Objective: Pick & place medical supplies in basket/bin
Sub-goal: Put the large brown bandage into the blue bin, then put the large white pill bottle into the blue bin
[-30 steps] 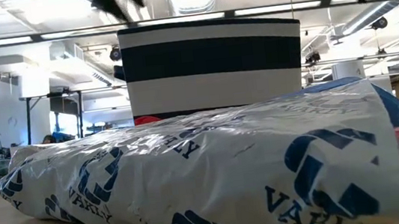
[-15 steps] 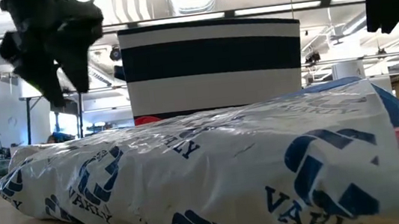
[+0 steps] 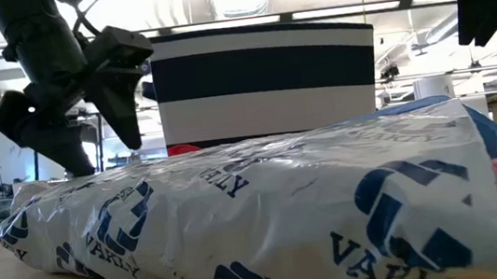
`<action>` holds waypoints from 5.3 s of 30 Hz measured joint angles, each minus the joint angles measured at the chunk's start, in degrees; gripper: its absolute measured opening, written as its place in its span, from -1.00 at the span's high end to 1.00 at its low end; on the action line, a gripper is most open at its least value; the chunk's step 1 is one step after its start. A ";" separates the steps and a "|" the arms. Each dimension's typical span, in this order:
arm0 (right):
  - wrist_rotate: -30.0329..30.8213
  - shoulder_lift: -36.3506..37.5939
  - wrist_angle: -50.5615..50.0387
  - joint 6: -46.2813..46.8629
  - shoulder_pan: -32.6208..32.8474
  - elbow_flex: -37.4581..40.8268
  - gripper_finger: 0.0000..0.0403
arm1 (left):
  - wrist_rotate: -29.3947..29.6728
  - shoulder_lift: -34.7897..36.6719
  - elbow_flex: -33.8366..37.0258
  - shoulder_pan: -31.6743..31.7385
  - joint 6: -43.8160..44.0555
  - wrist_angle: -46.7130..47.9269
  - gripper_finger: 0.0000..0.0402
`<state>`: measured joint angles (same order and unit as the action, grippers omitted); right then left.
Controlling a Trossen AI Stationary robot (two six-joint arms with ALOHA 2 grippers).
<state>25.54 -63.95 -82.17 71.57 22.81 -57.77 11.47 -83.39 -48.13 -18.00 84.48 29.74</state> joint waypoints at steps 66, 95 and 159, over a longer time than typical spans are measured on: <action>10.42 2.39 0.78 -4.04 -4.72 0.33 -0.81 | 29.60 5.81 -37.21 27.14 -67.05 -0.89 0.14; -8.14 2.46 3.76 -16.63 -5.23 0.19 -0.81 | 18.73 1.11 -31.50 4.82 -21.10 43.69 -0.46; -14.94 -19.22 29.00 -33.46 18.05 -1.84 -0.80 | 18.97 1.20 -27.44 3.23 -23.73 42.00 -0.46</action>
<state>10.60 -83.17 -53.17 38.11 40.86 -59.61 30.44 -82.19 -75.57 -14.76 60.75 71.74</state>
